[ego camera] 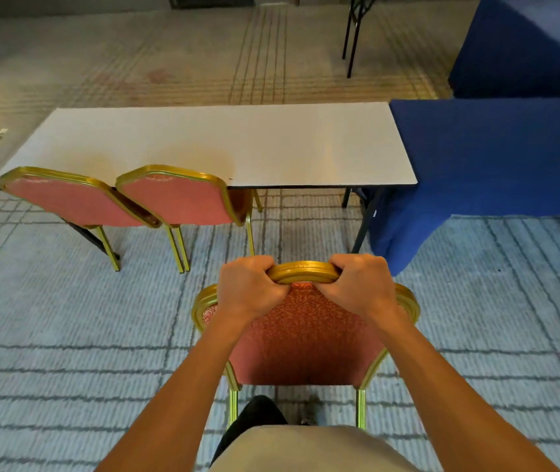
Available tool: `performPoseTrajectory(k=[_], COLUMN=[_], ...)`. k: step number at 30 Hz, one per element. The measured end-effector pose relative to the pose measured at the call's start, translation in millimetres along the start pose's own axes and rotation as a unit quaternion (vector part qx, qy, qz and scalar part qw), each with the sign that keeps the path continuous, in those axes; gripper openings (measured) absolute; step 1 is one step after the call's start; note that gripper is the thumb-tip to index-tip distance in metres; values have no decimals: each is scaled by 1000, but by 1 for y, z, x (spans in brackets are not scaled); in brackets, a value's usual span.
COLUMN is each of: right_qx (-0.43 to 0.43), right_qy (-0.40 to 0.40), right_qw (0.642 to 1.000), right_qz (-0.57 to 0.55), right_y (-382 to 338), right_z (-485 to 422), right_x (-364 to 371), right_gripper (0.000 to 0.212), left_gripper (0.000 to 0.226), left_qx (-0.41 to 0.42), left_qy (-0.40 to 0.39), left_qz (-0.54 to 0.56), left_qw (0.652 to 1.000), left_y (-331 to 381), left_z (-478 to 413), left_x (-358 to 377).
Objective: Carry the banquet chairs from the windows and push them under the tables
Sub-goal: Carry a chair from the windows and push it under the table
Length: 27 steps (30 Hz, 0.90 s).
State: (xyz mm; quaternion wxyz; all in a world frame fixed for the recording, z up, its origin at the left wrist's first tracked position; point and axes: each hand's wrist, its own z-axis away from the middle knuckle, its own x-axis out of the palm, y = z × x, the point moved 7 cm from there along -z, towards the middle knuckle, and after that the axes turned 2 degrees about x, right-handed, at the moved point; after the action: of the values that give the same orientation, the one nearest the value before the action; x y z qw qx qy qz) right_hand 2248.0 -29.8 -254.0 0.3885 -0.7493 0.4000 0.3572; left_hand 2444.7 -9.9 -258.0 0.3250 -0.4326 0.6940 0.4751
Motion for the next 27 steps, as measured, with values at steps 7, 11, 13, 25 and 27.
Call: performPoseTrajectory(k=[7, 11, 13, 25, 27], right_qx=[0, 15, 27, 93, 94], right_qy=[-6, -25, -36, -62, -62], right_qw=[1000, 999, 998, 993, 993], right_qz=[9, 28, 33, 35, 30], right_y=[37, 56, 64, 119, 129], right_z=[-92, -156, -183, -308, -331], right_x=[46, 86, 99, 146, 154], right_gripper=[43, 45, 47, 46, 49], left_gripper=[38, 35, 35, 33, 35], left_qx=[-17, -35, -37, -24, -20], left_qy=[-7, -34, -51, -106, -102], left_qz=[13, 16, 23, 37, 34], left_qw=[1000, 999, 998, 993, 994], left_y=[-32, -68, -79, -106, -110], left_z=[-96, -162, -192, -342, -368], left_x=[38, 73, 84, 123, 133])
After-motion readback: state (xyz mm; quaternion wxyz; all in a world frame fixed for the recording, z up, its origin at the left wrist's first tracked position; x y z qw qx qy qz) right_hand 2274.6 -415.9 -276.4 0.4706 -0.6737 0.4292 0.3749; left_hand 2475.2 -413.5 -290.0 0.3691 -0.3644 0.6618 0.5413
